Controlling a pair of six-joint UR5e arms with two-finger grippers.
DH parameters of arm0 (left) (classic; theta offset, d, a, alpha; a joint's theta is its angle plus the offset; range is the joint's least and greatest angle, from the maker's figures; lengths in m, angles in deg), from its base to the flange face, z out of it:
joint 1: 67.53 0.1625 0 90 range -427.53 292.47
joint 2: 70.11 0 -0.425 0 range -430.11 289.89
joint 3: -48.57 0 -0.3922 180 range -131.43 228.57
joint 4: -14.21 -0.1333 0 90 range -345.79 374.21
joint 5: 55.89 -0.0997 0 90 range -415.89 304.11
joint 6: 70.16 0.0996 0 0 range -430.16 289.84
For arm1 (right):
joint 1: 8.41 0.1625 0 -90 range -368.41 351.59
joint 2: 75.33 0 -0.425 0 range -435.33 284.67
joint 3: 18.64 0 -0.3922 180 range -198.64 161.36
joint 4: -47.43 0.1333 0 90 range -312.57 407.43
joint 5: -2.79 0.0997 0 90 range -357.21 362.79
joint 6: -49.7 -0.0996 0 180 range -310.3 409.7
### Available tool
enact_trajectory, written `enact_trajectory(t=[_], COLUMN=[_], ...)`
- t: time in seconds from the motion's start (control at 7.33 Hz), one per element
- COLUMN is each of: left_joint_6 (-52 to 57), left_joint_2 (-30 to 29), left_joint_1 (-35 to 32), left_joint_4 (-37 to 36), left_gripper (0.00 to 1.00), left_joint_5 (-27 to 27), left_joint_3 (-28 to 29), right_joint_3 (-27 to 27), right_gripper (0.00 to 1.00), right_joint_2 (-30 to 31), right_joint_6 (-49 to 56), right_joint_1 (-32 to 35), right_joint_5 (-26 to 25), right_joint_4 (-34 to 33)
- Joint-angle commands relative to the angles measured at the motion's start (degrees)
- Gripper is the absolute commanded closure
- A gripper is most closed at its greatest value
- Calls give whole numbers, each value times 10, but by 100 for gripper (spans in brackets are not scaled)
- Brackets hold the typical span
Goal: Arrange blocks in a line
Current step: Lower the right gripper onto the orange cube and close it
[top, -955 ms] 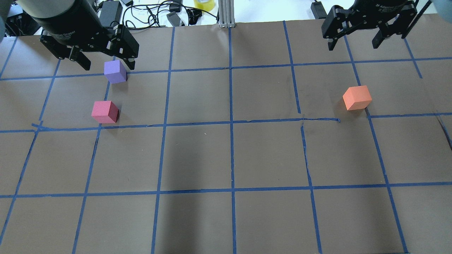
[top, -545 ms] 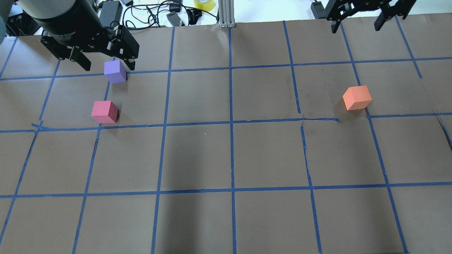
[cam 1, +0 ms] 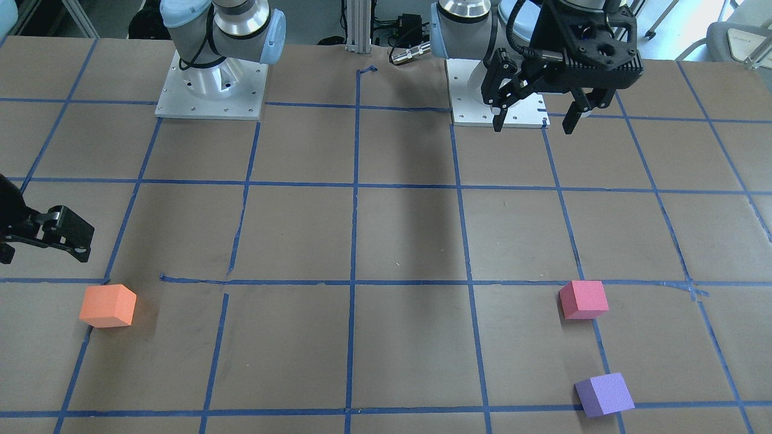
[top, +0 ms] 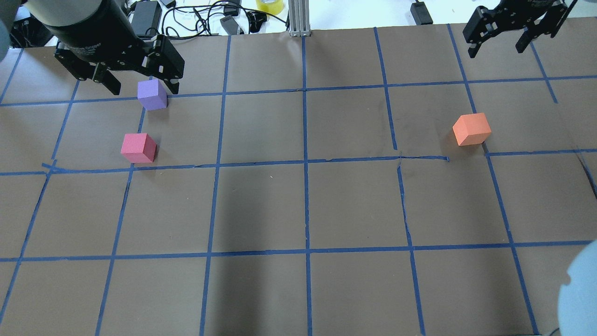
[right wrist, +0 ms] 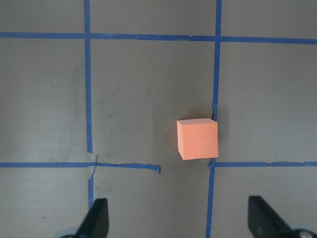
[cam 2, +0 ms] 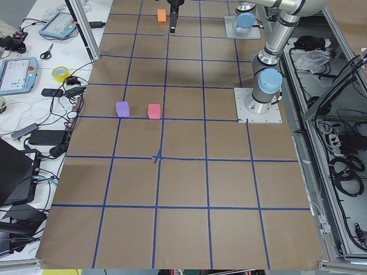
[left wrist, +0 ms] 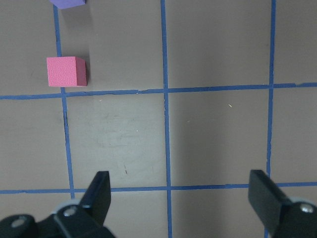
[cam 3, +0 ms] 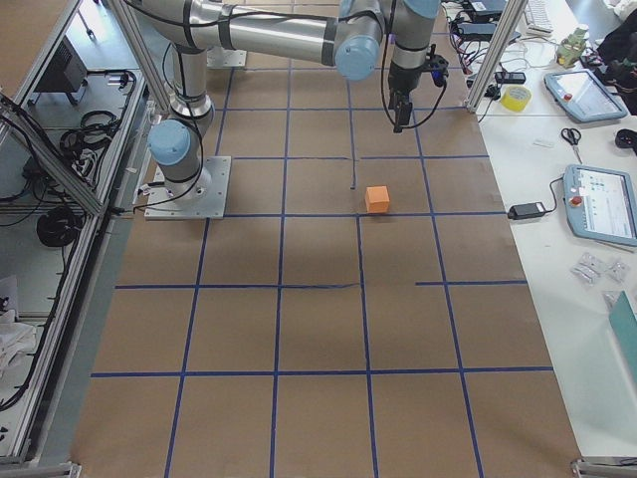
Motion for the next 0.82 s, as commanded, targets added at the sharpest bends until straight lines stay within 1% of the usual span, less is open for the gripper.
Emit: enact_trajectory(t=[0.0, 0.14, 0.27, 0.41, 0.55, 0.68], left_joint_6=[0, -2, -3, -3, -4, -5], left_joint_2=[0, 0, 0, 0, 0, 0], left_joint_1=[0, 0, 0, 0, 0, 0], left_joint_4=[0, 0, 0, 0, 0, 0], left_gripper=[0, 0, 0, 0, 0, 0], left_joint_5=[0, 0, 0, 0, 0, 1], left_joint_3=[0, 0, 0, 0, 0, 0], right_joint_3=[-25, -54, -98, -139, -171, -189], right_gripper=[0, 0, 0, 0, 0, 0], right_joint_2=[-54, -65, -69, -71, -73, -74], right_joint_6=[92, 95, 113, 126, 128, 134], right_joint_1=[-24, -25, -32, -54, -61, -61], right_joint_5=[3, 3, 1, 5, 2, 3], right_joint_4=[-64, -99, -136, -172, -218, -244])
